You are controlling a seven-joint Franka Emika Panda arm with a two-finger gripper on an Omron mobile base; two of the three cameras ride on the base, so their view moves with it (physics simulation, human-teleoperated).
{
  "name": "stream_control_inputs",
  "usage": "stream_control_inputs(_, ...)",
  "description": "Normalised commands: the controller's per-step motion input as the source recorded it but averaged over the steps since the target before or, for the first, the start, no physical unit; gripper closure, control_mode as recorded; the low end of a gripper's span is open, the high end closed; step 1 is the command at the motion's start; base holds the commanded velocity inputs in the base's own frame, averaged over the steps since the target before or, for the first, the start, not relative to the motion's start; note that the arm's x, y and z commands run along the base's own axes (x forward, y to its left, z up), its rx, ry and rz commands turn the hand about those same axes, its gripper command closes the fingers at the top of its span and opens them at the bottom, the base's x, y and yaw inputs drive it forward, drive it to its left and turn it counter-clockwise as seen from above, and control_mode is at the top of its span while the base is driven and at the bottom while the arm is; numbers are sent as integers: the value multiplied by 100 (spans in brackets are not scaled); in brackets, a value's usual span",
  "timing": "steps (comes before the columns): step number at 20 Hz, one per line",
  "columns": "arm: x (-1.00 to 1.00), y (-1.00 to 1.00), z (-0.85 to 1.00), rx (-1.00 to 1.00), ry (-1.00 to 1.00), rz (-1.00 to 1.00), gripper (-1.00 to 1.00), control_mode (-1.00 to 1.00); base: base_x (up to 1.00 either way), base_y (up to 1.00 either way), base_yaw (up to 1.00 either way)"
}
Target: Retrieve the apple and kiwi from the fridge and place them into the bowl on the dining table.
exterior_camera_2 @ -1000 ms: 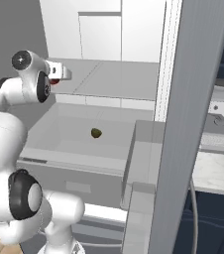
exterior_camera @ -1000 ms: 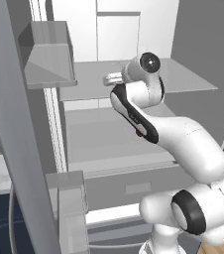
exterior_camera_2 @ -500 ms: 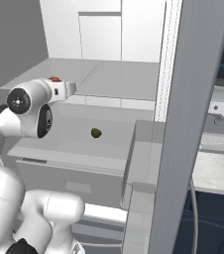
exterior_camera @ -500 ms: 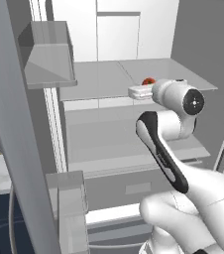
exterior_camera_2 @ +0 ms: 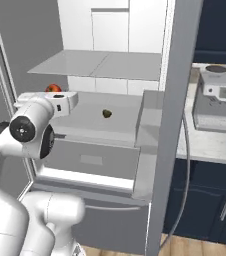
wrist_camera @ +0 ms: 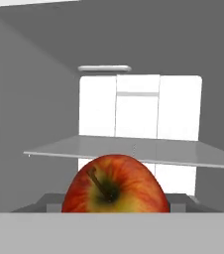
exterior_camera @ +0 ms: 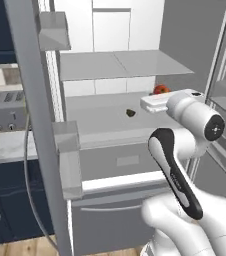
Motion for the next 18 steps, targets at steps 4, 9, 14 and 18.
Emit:
stream_control_inputs(4,0,0,0,0,0,0,100,100,-100,0,0)
stream_control_inputs(9,0,0,0,0,0,0,100,100,-96,0,0)
stream_control_inputs(14,0,0,0,0,0,0,100,100,-71,0,15)
stream_control_inputs(18,0,0,0,0,0,0,100,100,-56,0,27)
